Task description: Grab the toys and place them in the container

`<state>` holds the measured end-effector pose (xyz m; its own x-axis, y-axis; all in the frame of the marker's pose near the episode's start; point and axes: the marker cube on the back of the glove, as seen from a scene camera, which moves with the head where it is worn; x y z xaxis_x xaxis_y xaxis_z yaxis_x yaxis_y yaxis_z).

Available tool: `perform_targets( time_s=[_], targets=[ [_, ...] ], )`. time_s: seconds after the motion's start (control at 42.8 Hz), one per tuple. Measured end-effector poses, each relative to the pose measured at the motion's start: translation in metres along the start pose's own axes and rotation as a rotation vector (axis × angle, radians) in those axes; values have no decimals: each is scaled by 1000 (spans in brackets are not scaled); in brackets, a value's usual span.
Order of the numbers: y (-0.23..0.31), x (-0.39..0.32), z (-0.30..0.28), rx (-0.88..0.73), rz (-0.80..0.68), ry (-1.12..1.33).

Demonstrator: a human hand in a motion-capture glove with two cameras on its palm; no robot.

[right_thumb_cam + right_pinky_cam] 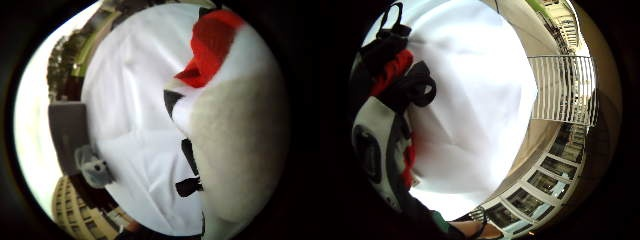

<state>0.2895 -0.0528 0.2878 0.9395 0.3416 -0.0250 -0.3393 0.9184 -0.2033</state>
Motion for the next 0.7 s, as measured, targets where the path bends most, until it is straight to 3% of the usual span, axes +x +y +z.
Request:
perform_targets(
  time_s=[0.187,0.421,0.538,0.631,0.701],
  targets=[
    [13,-1,-8,79,-17,78],
    [21,11,-28,64,48,-38],
    [23,4,-80,95,26,-49],
    [17,-9,-139,271,-49,-58],
    [33,-27,-189,255,-35,-46]
  ],
)
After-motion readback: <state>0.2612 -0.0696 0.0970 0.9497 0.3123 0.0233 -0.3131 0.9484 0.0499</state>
